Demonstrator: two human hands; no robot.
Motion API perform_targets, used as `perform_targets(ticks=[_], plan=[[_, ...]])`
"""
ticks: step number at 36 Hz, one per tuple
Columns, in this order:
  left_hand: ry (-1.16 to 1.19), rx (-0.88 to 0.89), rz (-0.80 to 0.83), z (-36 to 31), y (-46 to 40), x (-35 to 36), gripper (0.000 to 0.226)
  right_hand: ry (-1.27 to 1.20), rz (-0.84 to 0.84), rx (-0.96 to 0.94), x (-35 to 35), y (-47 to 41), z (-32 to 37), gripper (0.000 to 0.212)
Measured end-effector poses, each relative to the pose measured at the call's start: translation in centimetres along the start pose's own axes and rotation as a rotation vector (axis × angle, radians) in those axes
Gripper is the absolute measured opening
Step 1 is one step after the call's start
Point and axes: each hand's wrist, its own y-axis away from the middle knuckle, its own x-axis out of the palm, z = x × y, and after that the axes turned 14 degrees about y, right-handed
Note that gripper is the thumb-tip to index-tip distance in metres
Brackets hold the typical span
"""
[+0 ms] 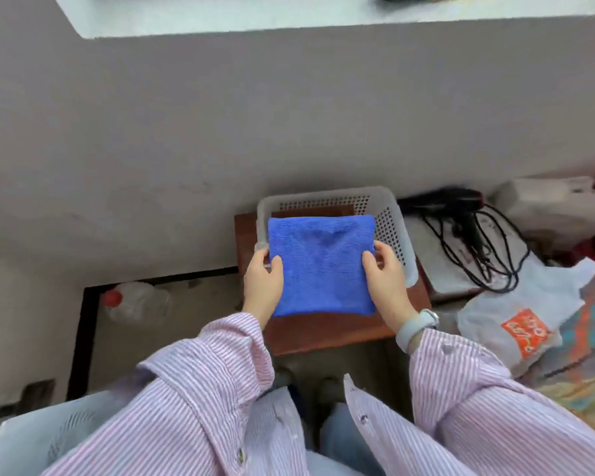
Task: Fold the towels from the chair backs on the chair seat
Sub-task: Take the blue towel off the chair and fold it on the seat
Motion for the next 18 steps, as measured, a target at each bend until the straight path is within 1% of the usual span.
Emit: perform_targets(ticks=[3, 5, 9, 12, 13, 15, 16, 18], plan=[[-0.021, -0.035, -0.004, 0.2, -3.2, 1.4, 0.027, 0.017, 0.018, -0.022, 0.6, -3.6, 0.0, 0.016], [-0.051, -0.041, -0.018, 0.7, -4.8, 2.1, 0.025, 0.036, 0.058, -0.033, 1.1, -5.6, -0.6, 0.017], [-0.194, -0.043, -0.055, 2.2, -6.9, 3.0, 0.023, 0.075, 0.171, -0.005, 2.4, -9.0, -2.3, 0.027], [-0.313, -0.045, -0.103, 2.3, -7.3, 3.5, 0.022, 0.114, 0.244, 0.051, 2.7, -10.8, -3.7, 0.028], [-0.37, -0.05, -0.136, 2.2, -7.3, 3.7, 0.024, 0.116, 0.285, 0.069, 2.6, -11.2, -3.9, 0.028], [-0.51, -0.016, -0.226, 1.7, -7.0, 4.2, 0.037, 0.1, 0.323, 0.063, 2.2, -11.4, -4.0, 0.032], [-0.565, 0.028, -0.274, 1.5, -6.8, 4.5, 0.045, 0.108, 0.289, 0.043, 2.1, -11.5, -4.0, 0.038], [-0.612, 0.185, -0.323, 1.2, -6.4, 4.9, 0.053, 0.219, 0.122, -0.041, 1.6, -11.2, -3.7, 0.045]])
